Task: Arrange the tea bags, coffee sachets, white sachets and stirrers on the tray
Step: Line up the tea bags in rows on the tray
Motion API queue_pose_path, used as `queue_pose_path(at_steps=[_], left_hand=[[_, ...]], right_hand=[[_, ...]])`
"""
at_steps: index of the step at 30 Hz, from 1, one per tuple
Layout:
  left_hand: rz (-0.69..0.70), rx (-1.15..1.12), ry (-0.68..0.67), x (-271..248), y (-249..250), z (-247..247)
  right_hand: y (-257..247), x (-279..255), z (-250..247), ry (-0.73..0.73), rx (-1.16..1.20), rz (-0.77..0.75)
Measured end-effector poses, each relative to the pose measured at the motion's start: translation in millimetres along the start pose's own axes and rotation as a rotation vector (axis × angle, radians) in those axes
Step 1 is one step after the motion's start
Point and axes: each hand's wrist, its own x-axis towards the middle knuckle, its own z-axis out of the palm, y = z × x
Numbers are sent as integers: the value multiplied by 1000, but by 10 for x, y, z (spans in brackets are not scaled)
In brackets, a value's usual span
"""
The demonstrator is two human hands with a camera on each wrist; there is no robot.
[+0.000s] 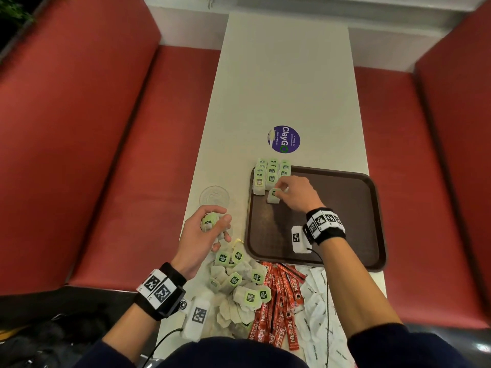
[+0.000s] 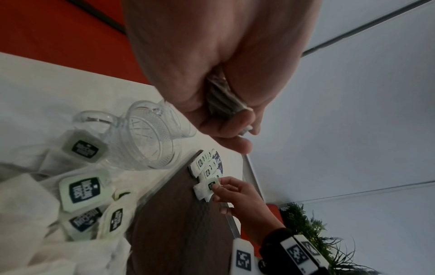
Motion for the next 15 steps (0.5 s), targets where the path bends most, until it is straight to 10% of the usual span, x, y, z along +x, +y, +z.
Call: queue_pose_path(at_steps=[15], left_hand=[[16, -1, 33, -15, 42, -76]], right_hand=[[-56, 204, 230, 281, -39, -12]])
